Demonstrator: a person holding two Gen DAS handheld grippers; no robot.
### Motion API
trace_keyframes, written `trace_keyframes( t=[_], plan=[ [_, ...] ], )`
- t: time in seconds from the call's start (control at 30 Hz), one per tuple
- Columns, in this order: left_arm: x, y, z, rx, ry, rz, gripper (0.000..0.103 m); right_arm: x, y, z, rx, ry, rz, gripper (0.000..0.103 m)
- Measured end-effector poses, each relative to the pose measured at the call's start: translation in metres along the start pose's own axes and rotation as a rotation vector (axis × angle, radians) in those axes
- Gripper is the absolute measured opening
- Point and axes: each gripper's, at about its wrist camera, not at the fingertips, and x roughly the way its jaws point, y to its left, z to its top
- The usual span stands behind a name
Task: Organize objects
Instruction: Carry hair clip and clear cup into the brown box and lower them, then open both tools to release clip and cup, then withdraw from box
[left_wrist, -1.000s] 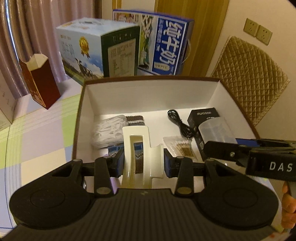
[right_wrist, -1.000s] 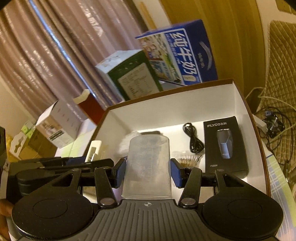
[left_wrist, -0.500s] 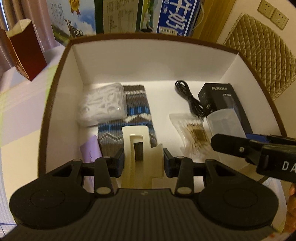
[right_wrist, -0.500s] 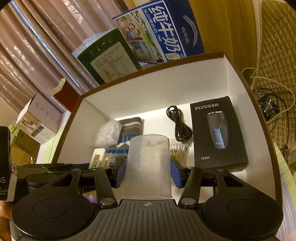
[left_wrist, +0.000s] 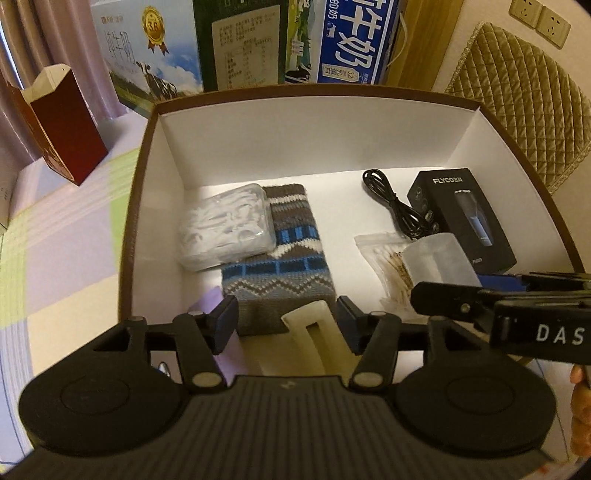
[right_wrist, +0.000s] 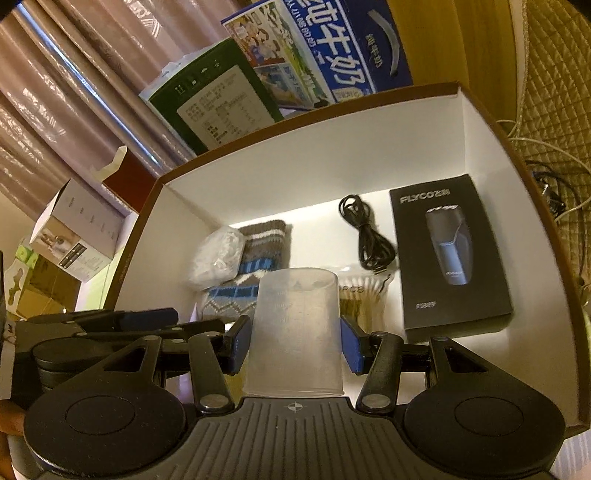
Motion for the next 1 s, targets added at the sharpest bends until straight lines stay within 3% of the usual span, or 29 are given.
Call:
trace_keyframes(
  t=[0.07, 0.13, 0.2, 0.3, 0.43, 0.73, 1.0],
  plan=[
    [-0.002, 0.001, 0.000, 0.002, -0.005, 0.004, 0.054, 0.002, 0.000, 0.000, 0.016, -0.001, 0.016, 0.049],
    [-0.003, 0.001, 0.000, 0.001, -0.009, 0.005, 0.060, 0.002, 0.000, 0.001, 0.032, -0.010, 0.023, 0.065],
    [-0.005, 0.002, 0.000, 0.003, -0.015, 0.004, 0.061, -0.001, 0.001, 0.002, 0.028, -0.028, 0.026, 0.071],
    [-0.008, 0.002, -0.001, 0.002, -0.019, -0.004, 0.062, -0.006, 0.002, 0.003, 0.016, -0.035, 0.025, 0.071],
    [-0.015, 0.002, -0.003, 0.003, -0.038, -0.007, 0.075, -0.015, 0.001, 0.004, 0.008, -0.050, 0.009, 0.074],
    [-0.038, 0.004, -0.013, -0.011, -0.072, -0.009, 0.083, -0.045, -0.002, -0.009, -0.036, -0.115, -0.053, 0.090],
    [-0.069, 0.006, -0.029, -0.040, -0.117, 0.003, 0.089, -0.076, 0.007, -0.031, -0.121, -0.165, -0.093, 0.093]
  ],
)
